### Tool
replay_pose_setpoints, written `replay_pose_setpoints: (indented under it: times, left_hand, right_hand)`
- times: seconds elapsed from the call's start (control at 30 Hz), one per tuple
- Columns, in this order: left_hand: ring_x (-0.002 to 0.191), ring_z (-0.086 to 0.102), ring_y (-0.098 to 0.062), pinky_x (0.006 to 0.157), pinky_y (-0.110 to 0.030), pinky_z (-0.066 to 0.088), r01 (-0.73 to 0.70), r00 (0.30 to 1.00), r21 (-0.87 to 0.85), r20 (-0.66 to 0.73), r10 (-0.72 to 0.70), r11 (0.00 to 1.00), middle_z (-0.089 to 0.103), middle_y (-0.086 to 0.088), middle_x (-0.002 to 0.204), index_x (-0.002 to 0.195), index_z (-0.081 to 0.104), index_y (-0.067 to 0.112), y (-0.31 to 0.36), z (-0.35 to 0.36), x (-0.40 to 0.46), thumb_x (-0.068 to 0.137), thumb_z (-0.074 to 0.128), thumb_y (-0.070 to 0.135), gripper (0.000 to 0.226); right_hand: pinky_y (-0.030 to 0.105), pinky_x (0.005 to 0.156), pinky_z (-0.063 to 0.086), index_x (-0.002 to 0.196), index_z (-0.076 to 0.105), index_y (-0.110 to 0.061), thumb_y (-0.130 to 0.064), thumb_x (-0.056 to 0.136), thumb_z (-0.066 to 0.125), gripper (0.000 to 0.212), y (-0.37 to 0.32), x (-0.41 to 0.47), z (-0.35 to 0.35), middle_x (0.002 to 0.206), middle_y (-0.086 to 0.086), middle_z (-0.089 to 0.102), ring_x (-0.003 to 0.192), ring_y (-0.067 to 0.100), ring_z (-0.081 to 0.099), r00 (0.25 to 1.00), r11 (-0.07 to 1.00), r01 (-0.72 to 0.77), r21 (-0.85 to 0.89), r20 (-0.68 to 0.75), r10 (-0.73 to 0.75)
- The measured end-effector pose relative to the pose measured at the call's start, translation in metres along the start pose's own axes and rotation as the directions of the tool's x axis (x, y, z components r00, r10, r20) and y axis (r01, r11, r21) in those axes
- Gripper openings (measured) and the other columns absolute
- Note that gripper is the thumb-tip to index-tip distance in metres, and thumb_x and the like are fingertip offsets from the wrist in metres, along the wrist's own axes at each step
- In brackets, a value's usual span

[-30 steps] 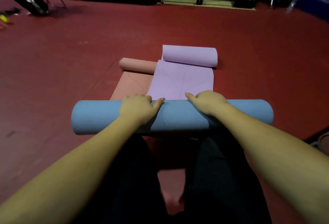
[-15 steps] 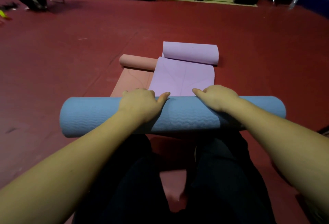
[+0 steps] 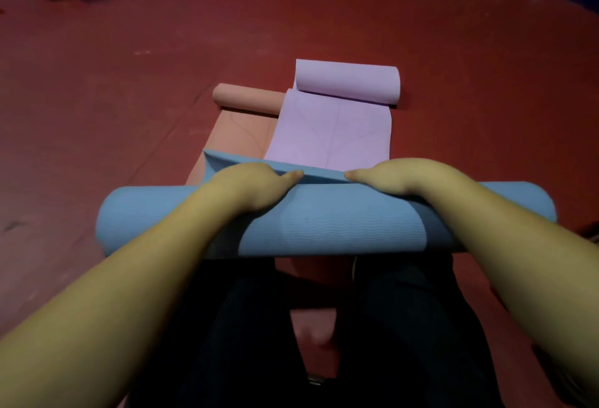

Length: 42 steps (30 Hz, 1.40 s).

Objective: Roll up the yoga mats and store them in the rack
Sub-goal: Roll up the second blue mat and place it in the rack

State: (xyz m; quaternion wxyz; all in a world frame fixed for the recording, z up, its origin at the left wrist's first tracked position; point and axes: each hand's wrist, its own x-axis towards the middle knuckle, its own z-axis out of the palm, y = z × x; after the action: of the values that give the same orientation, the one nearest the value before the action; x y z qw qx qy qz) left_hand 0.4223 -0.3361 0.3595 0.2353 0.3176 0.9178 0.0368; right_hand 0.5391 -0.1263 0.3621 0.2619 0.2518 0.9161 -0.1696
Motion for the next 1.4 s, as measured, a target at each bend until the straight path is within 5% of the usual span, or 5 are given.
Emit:
replay_pose_setpoints:
  times: [0.23,0.53,0.7,0.93,1.4]
  left_hand:
    - [0.133,0.045,-0.026,0.109,-0.039,0.031,0.099,0.966,-0.172,0.254,-0.053,0.98,0.045,-0.005,0.151,0.143,0.05,0.019,-0.004,-0.015,0.038,0.097,0.036,0.067,0.068]
    - [0.102,0.068,-0.028,0.099,-0.044,0.048,0.224,0.866,-0.288,0.497,-0.055,0.931,0.074,-0.009,0.11,0.112,0.071,0.012,-0.012,-0.012,0.078,0.092,0.059,0.055,0.049]
    - [0.118,0.055,-0.029,0.1,-0.038,0.038,0.047,0.979,-0.148,0.201,-0.017,0.988,0.056,-0.012,0.139,0.127,0.061,0.011,0.002,-0.011,0.072,0.102,0.042,0.053,0.052]
    - [0.08,0.048,-0.03,0.07,-0.036,0.035,-0.137,0.908,0.026,-0.396,0.136,0.99,0.064,-0.013,0.097,0.08,0.052,0.016,-0.008,0.005,0.039,0.104,0.026,0.053,0.051]
    - [0.091,0.056,-0.031,0.082,-0.041,0.039,-0.143,0.839,0.213,-0.492,0.233,0.967,0.067,-0.01,0.091,0.079,0.049,0.02,-0.015,0.03,0.014,0.099,0.022,0.058,0.051]
  right_hand:
    - [0.036,0.072,0.039,0.08,0.059,-0.018,-0.058,0.101,0.025,0.057,0.005,0.011,0.007,0.104,0.011,0.066,0.086,0.027,0.052,0.891,0.992,0.071,-0.101,-0.441,-0.109]
    - [0.038,0.083,0.039,0.103,0.067,-0.014,-0.067,0.094,0.025,0.068,0.002,0.002,0.056,0.107,0.009,0.066,0.103,0.031,0.059,0.78,0.977,-0.009,-0.212,-0.614,-0.126]
    - [0.037,0.076,0.036,0.103,0.069,-0.015,-0.067,0.094,0.026,0.068,0.006,0.012,0.052,0.107,0.009,0.068,0.101,0.031,0.06,0.77,0.981,-0.022,-0.192,-0.629,-0.106]
    - [0.034,0.074,0.035,0.105,0.069,-0.016,-0.067,0.095,0.022,0.071,0.004,0.02,0.041,0.112,0.008,0.068,0.105,0.03,0.06,0.83,0.992,-0.011,-0.127,-0.554,-0.062]
    - [0.038,0.085,0.041,0.12,0.065,-0.012,-0.066,0.094,0.017,0.077,-0.003,0.02,0.014,0.127,0.015,0.061,0.106,0.032,0.056,0.943,0.997,-0.035,-0.063,-0.331,0.012]
